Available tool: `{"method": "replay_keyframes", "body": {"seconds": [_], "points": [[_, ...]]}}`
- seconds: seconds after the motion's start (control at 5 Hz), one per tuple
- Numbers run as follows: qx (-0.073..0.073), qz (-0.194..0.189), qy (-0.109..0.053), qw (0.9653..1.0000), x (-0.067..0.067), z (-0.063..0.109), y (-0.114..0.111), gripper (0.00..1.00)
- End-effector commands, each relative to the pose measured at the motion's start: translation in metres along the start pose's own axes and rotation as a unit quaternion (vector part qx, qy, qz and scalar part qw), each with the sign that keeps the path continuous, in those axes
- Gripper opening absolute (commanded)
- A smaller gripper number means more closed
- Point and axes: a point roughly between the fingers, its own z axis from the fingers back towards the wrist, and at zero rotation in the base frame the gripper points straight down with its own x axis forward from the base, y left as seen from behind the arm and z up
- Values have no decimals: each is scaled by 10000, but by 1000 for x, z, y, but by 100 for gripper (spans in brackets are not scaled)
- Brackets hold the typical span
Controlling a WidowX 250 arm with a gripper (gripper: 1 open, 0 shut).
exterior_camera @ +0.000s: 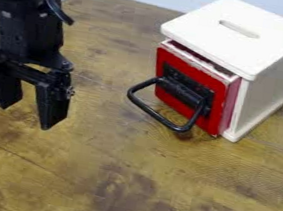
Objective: Close the drawer
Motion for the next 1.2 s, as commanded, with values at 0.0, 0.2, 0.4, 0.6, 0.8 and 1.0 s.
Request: {"method": "replay_keyframes", "body": {"seconds": [0.0,0.2,0.4,0.6,0.8,1.0], "points": [[27,-276,10,9996,7,3,3,100],[94,-524,-43,9986,14,8,7,100],[94,-431,-92,9990,8,5,0,100],[107,-345,-152,9992,1,1,-4,100],[110,-318,-283,9990,-4,11,-10,100],[114,-227,-255,9994,-1,4,-12,100]]}}
